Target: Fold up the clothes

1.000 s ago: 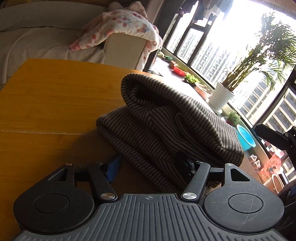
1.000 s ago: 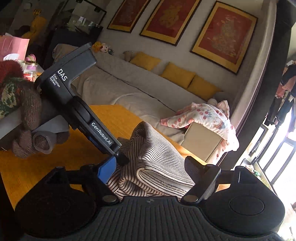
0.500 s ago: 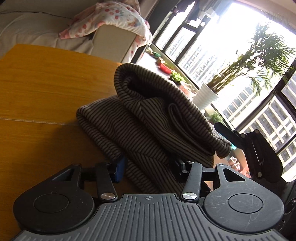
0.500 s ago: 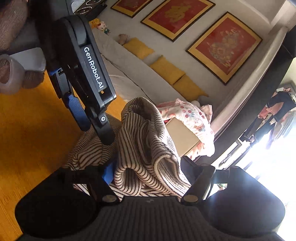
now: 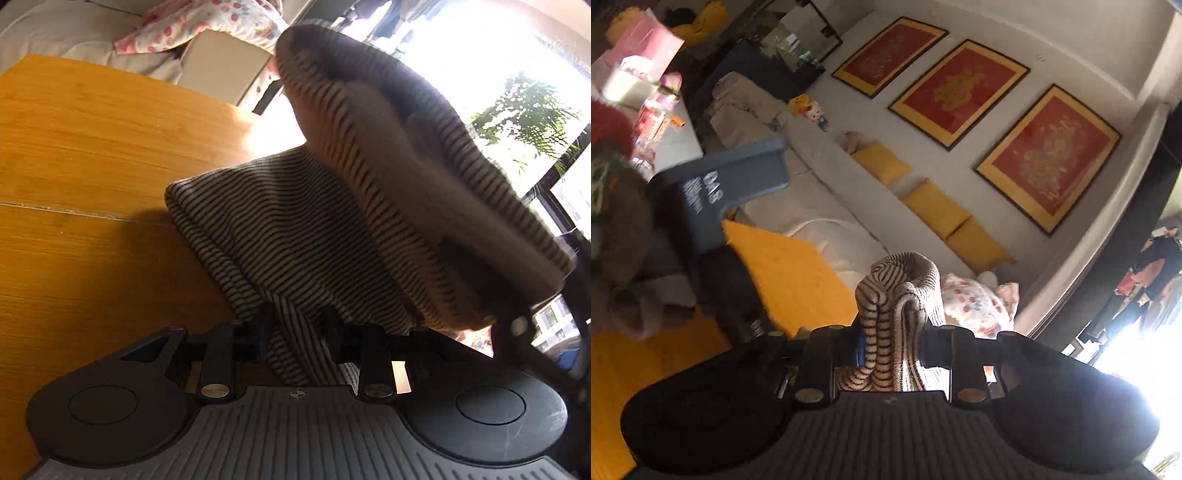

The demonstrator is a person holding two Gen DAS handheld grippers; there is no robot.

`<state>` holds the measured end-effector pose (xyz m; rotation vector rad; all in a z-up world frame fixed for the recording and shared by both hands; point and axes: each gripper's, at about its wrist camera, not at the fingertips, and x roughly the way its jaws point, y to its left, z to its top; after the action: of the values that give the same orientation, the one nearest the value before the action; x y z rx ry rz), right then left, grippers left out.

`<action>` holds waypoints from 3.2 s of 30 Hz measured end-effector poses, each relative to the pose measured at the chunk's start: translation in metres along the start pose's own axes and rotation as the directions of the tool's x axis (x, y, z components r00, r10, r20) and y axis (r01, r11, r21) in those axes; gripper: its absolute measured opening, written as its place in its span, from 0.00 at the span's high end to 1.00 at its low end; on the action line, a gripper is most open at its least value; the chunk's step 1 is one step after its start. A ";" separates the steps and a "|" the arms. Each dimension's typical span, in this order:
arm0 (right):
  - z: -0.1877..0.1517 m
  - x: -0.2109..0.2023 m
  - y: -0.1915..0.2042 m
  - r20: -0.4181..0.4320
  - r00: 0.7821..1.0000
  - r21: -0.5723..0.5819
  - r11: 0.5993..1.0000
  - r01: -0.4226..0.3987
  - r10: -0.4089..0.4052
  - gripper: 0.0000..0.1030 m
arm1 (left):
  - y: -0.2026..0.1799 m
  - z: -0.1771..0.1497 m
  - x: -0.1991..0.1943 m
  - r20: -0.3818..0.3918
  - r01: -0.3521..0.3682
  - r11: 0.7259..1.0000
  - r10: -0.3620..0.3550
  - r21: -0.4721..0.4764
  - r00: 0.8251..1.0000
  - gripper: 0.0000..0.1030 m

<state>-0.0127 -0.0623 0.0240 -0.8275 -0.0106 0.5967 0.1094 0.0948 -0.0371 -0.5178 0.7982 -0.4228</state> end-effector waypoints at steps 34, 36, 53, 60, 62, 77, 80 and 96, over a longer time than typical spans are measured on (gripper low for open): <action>-0.131 0.018 -0.111 -0.053 0.880 0.938 0.325 -0.117 0.472 0.08 | -0.019 0.015 -0.035 0.109 -0.060 0.984 0.041 0.168 0.993 0.83; -0.141 0.030 -0.105 -0.035 0.865 0.959 0.259 -0.111 0.501 0.05 | -0.016 0.015 -0.036 0.105 -0.046 0.987 0.030 0.157 0.994 0.83; -0.063 0.017 -0.080 -0.167 0.883 0.784 0.602 -0.150 0.437 0.23 | 0.001 0.013 -0.044 0.123 -0.066 0.985 0.047 0.158 0.991 0.80; -0.028 0.014 -0.093 0.007 0.952 0.794 0.577 -0.191 0.305 0.00 | 0.000 0.012 -0.043 0.128 -0.069 0.985 0.049 0.159 0.991 0.80; -0.026 0.034 -0.075 -0.035 0.938 0.781 0.595 -0.190 0.345 0.00 | 0.001 0.011 -0.044 0.127 -0.068 0.986 0.049 0.155 0.991 0.80; -0.037 0.042 -0.021 -0.182 0.953 0.672 0.738 -0.059 0.241 0.00 | -0.018 -0.015 -0.079 0.128 -0.104 0.972 0.078 0.209 0.989 0.51; -0.043 0.034 -0.018 -0.156 0.960 0.679 0.731 -0.067 0.233 0.00 | -0.003 -0.025 -0.072 0.100 -0.129 0.978 0.113 0.162 0.989 0.49; -0.086 0.133 -0.137 -0.092 0.870 0.938 0.335 -0.088 0.485 0.00 | -0.001 -0.032 -0.072 0.105 -0.130 0.972 0.111 0.195 0.988 0.44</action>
<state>0.1865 -0.1260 0.0312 0.2308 0.8005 0.6615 0.0399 0.1238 -0.0147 -0.2964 0.6838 -0.3591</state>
